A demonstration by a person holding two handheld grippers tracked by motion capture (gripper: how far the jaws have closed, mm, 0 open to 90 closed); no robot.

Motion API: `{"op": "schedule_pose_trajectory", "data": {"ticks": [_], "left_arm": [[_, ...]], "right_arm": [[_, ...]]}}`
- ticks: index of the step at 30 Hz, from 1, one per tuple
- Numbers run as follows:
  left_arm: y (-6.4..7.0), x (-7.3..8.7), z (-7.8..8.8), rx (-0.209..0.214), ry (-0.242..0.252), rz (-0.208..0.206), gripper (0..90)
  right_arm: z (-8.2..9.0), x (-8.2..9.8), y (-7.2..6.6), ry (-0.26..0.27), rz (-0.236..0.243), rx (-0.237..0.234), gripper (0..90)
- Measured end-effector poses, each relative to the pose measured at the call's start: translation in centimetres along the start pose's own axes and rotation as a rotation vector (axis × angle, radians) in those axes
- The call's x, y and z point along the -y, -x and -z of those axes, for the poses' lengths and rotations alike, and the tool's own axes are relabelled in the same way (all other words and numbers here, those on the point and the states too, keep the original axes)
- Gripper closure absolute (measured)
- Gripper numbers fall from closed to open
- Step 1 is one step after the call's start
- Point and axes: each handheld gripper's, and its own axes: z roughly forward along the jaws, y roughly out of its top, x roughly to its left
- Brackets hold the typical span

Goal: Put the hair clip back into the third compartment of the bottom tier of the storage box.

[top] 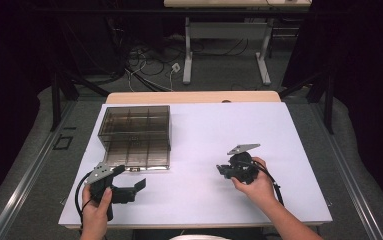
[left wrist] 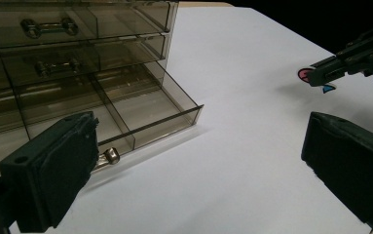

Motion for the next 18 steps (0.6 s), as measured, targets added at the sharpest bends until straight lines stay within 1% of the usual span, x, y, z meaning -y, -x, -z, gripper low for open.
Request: {"op": "schedule_pose_trajectory", "data": {"ticks": [1, 2, 3, 4, 5, 6, 8, 10, 11, 12, 14, 18], "left_arm": [[0.0, 0.0, 0.0, -0.001, 0.001, 0.0, 0.1], [0.0, 0.0, 0.0, -0.002, 0.0, 0.001, 0.0], [0.0, 0.0, 0.0, -0.003, 0.001, 0.001, 0.1], [0.0, 0.0, 0.0, -0.004, -0.001, 0.002, 0.1], [0.0, -0.1, 0.0, -0.006, 0.0, 0.001, 0.1], [0.0, -0.1, 0.0, -0.007, 0.002, 0.002, 0.1], [0.0, -0.1, 0.0, -0.007, 0.003, 0.003, 0.1], [0.1, -0.2, 0.0, -0.007, 0.003, -0.003, 0.1], [0.1, -0.2, -0.1, -0.01, 0.003, -0.005, 0.1], [0.2, -0.2, -0.1, -0.013, 0.005, -0.008, 0.0], [0.2, -0.3, -0.1, -0.023, 0.007, -0.013, 0.0], [0.3, -0.3, -0.2, -0.027, 0.019, 0.003, 0.0]], "right_arm": [[0.1, -0.1, -0.1, 0.006, 0.01, -0.005, 84.6], [0.3, -0.2, -0.2, -0.001, 0.012, -0.005, 84.6], [0.3, -0.3, -0.4, 0.016, 0.023, -0.01, 84.6], [0.5, -0.4, -0.6, 0.005, 0.021, -0.012, 84.6], [0.6, -0.5, -0.7, 0.016, 0.028, -0.02, 84.6], [0.6, -0.6, -0.9, 0.04, 0.026, -0.029, 84.6], [0.9, -1.0, -1.1, 0.021, 0.031, -0.039, 84.6], [0.9, -1.3, -1.3, 0.026, 0.032, -0.047, 84.6], [0.8, -1.4, -1.4, 0.03, 0.032, -0.044, 84.6], [0.8, -1.6, -1.5, 0.028, 0.041, -0.049, 84.6], [0.6, -2.0, -1.9, 0.035, 0.042, -0.055, 84.6], [0.3, -2.7, -2.4, 0.037, 0.06, -0.064, 84.6]]}}
